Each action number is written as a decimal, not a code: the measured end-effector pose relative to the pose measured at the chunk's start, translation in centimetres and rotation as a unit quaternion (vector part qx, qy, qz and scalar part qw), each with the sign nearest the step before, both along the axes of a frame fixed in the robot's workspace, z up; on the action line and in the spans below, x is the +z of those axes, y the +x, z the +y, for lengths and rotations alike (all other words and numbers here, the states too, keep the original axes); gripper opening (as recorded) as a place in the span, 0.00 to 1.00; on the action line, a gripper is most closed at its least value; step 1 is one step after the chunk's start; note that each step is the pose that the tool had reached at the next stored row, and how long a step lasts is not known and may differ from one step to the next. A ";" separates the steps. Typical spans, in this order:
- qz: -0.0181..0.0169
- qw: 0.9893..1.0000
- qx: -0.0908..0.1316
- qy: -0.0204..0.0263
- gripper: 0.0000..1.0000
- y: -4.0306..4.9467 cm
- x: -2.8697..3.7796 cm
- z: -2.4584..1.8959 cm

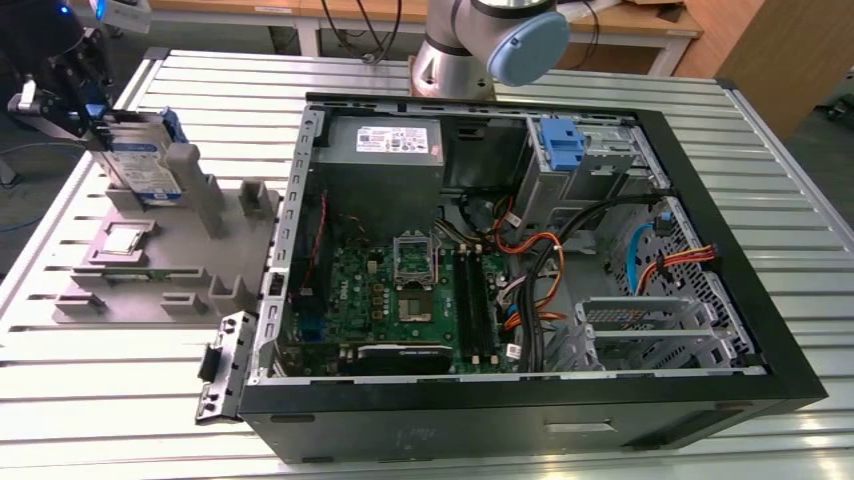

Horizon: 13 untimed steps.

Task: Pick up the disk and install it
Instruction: 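Pick up the disk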

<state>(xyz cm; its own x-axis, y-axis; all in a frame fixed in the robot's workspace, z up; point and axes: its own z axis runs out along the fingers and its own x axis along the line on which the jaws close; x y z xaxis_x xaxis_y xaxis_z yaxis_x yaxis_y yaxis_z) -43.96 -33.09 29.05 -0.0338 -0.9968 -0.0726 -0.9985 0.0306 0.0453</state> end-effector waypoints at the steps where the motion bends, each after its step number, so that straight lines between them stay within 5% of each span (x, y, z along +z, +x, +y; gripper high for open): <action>1: 0.000 1.000 0.000 0.000 0.44 0.00 0.00 0.00; 13: 0.000 1.000 -0.002 0.000 0.36 0.00 0.01 0.00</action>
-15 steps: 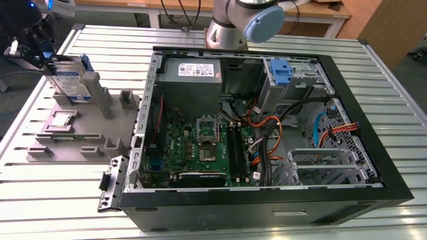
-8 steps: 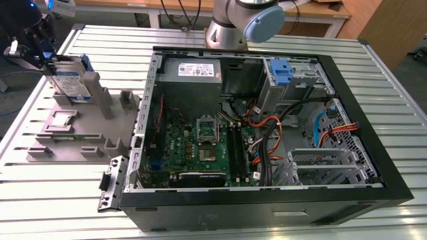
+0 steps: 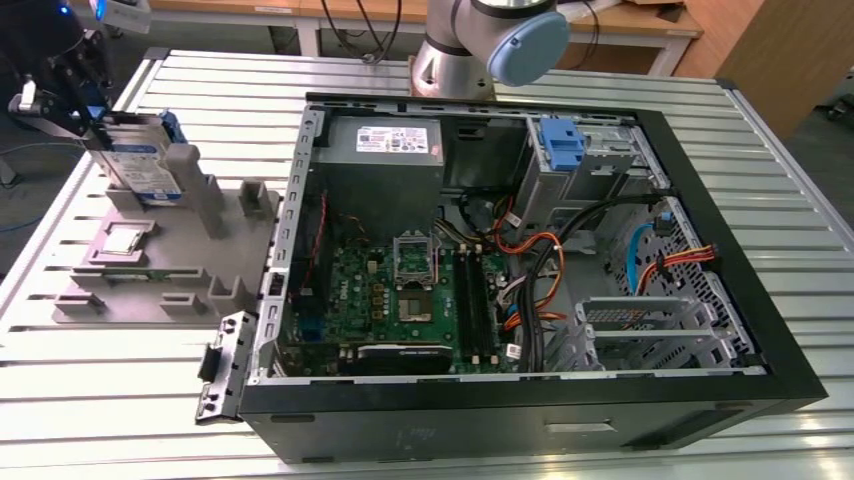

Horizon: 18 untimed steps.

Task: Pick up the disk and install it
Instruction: 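Pick up the disk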

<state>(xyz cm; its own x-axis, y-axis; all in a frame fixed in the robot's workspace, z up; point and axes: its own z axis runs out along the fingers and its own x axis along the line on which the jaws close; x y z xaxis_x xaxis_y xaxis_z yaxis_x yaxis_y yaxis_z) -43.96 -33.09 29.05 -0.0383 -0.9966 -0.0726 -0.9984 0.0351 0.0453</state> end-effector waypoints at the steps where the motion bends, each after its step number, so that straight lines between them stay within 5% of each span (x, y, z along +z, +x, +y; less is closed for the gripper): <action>1: 0.000 1.000 0.000 0.000 0.36 0.00 0.00 0.00; 18: -0.004 1.000 -0.001 0.000 0.44 -0.44 -0.02 0.19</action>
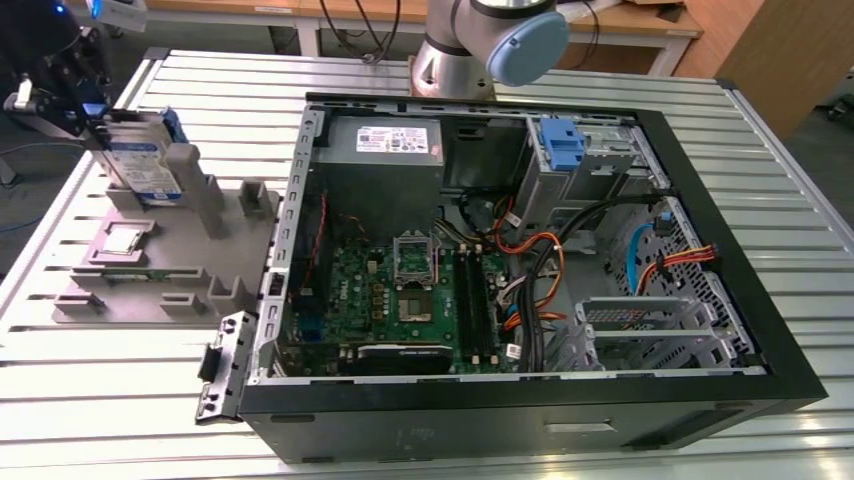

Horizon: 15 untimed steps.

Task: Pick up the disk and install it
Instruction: 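Pick up the disk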

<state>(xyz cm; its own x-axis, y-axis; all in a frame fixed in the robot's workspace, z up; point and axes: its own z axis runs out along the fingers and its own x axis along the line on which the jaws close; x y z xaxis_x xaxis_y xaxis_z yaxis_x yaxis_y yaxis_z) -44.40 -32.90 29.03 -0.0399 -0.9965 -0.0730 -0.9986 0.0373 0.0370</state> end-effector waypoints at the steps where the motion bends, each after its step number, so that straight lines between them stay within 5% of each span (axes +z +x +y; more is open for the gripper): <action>1: -0.001 1.000 0.000 0.000 0.44 -0.06 0.00 0.05; 7: -0.007 1.000 0.000 0.000 0.44 -0.24 -0.02 0.25; 15: -0.008 1.000 0.000 0.000 0.44 -0.26 -0.09 0.83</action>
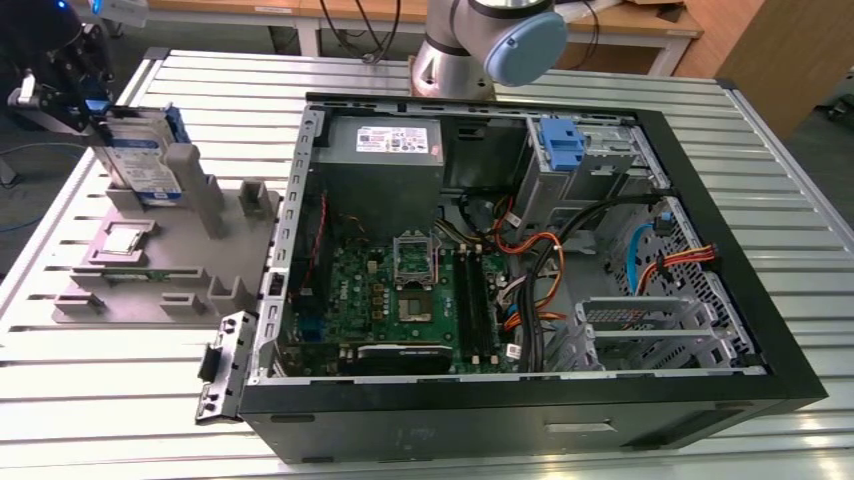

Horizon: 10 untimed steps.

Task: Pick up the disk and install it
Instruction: 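Pick up the disk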

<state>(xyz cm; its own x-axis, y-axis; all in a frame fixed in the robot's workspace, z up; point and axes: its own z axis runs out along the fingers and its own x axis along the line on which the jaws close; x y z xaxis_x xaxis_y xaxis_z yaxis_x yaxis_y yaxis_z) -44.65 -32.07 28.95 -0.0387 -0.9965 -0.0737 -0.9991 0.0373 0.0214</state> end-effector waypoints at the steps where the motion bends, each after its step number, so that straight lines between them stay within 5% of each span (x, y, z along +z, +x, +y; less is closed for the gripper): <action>1: 0.000 1.000 0.000 0.000 0.44 -0.01 0.00 0.01; 10: -0.001 1.000 0.000 -0.002 0.42 -0.20 -0.01 0.02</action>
<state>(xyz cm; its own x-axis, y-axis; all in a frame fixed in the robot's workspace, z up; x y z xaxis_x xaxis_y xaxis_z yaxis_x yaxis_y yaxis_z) -44.85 -32.05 28.93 -0.0386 -0.9968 -0.0693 -0.9991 0.0373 0.0200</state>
